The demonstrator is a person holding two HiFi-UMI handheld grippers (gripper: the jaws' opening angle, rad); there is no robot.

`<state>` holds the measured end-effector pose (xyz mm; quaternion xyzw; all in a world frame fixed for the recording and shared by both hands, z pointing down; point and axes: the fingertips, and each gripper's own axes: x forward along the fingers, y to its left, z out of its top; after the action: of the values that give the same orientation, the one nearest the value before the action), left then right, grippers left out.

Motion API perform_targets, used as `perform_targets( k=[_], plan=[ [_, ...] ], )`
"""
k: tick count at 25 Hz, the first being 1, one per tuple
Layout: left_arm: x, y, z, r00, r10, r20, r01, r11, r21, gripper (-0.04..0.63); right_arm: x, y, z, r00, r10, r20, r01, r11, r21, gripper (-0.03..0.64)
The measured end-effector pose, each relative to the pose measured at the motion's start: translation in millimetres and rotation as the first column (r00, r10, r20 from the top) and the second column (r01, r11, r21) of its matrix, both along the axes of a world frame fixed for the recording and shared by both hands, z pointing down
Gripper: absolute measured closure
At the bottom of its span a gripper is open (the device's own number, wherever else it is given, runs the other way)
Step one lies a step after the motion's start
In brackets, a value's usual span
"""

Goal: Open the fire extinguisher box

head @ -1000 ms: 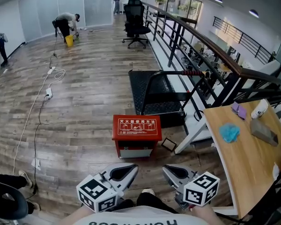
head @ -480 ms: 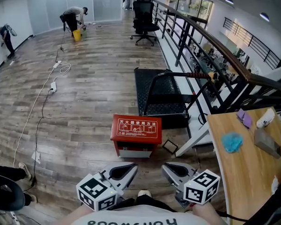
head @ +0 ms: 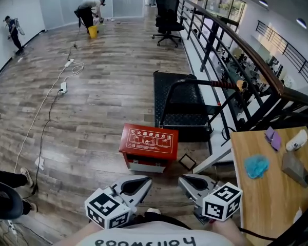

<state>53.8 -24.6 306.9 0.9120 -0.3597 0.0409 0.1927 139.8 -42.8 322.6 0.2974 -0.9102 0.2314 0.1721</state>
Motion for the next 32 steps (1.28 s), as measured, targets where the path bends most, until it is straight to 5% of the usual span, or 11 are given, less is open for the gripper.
perform_targets(
  k=[13,32],
  plan=[
    [-9.8,-16.0,22.5,0.994,-0.102,0.049,0.104,0.993,-0.052,0.589,-5.2,-34.8,16.2,0.998,-0.045,0.053,0.045,0.999,0.013,0.606],
    [-67.1,-75.3,56.8,0.995,0.097,0.015,-0.095,0.989,-0.117,0.589,-65.6,-66.2,44.8,0.988,0.123,0.094,-0.12,0.992,-0.044,0.606]
  ],
)
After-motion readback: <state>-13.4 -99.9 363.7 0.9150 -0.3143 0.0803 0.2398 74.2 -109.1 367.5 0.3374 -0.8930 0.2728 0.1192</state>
